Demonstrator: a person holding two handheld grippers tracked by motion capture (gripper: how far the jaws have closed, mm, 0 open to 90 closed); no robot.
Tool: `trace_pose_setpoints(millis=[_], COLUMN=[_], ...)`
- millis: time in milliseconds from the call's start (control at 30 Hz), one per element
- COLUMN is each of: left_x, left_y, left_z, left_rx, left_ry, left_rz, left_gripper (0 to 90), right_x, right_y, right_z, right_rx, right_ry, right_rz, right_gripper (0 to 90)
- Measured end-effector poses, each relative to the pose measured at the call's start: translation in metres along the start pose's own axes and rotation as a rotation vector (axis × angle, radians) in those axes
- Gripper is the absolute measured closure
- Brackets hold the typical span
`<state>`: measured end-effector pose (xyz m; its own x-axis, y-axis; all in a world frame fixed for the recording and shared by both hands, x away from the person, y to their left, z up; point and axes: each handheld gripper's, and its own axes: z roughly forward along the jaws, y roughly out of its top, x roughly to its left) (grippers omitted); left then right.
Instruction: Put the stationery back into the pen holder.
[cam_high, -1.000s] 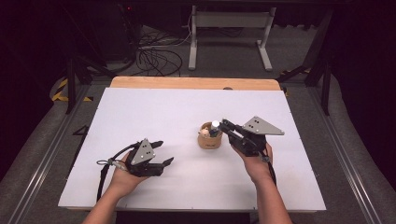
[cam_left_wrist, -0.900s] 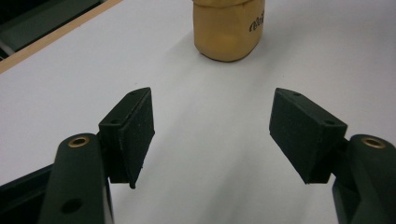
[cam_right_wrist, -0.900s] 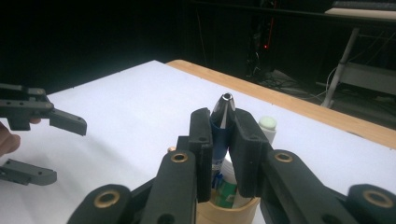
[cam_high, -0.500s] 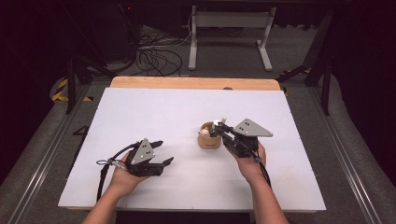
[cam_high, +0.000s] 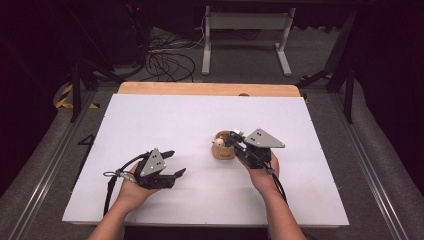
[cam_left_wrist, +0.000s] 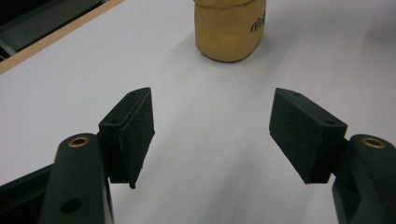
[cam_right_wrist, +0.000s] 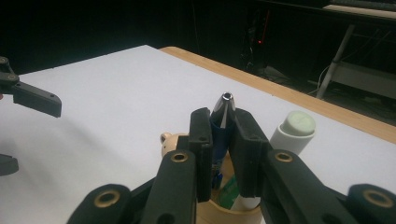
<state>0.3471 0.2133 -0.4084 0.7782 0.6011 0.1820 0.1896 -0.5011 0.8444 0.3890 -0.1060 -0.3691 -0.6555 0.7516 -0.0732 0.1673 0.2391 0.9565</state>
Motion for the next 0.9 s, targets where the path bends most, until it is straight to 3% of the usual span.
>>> trace_pose_setpoints(millis=[900], left_x=[0.0], left_y=[0.0], left_z=[0.0], left_rx=[0.002], left_ry=[0.006], left_rz=[0.003], left_gripper=[31.4], right_x=[-0.001], right_y=[-0.007], right_z=[0.013], right_rx=[-0.004], right_ry=[-0.025], right_rz=[-0.007], right_gripper=[80.0])
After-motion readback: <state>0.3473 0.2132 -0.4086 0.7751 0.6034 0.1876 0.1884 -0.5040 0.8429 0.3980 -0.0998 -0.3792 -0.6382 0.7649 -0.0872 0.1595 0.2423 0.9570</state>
